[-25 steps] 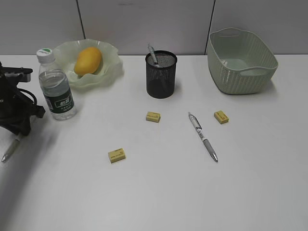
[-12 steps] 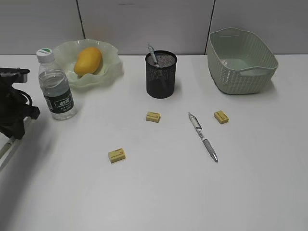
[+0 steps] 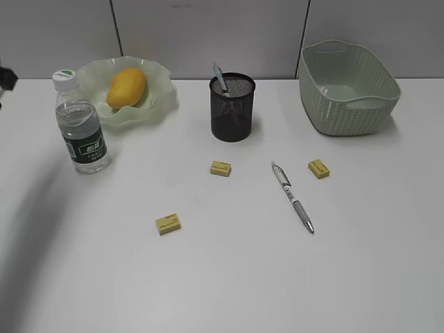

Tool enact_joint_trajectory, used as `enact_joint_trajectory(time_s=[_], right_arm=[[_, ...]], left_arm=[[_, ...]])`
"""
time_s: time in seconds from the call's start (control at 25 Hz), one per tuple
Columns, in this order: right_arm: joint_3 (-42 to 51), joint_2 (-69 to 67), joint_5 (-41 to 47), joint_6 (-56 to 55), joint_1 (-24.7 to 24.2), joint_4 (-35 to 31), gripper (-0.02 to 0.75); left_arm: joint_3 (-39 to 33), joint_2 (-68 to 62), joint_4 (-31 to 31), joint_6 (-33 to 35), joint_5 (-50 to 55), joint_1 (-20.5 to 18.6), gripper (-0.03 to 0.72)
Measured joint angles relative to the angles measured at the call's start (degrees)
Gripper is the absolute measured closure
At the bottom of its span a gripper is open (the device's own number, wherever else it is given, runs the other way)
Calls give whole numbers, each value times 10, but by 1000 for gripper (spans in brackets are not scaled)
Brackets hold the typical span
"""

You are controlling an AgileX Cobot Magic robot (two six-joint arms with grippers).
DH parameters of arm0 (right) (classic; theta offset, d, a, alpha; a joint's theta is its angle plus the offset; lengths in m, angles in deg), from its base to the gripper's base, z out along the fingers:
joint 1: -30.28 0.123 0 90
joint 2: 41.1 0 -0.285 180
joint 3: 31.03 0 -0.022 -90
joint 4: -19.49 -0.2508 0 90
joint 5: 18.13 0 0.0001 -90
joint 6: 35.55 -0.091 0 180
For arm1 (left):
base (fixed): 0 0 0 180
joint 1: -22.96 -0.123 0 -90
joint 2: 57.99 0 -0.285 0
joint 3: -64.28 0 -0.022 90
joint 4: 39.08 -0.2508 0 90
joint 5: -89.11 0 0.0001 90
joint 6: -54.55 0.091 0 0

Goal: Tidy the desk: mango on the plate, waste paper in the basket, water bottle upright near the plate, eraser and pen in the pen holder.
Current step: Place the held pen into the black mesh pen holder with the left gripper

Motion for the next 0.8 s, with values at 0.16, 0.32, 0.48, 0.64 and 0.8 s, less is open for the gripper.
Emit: enact_joint_trajectory(time_s=[0.16, 0.32, 0.48, 0.64, 0.8], right_arm=[[0, 0, 0, 0, 0, 0, 248], [0, 0, 0, 0, 0, 0, 248], [0, 0, 0, 0, 0, 0, 248], [0, 0, 0, 0, 0, 0, 248], [0, 0, 0, 0, 0, 0, 248]], left_arm=[[55, 43, 17, 0, -10, 0, 578], [109, 68, 72, 0, -51, 5, 578], [131, 70, 121, 0, -109, 37, 578], [132, 70, 143, 0, -180, 92, 578], [132, 58, 148, 0, -279, 149, 578]])
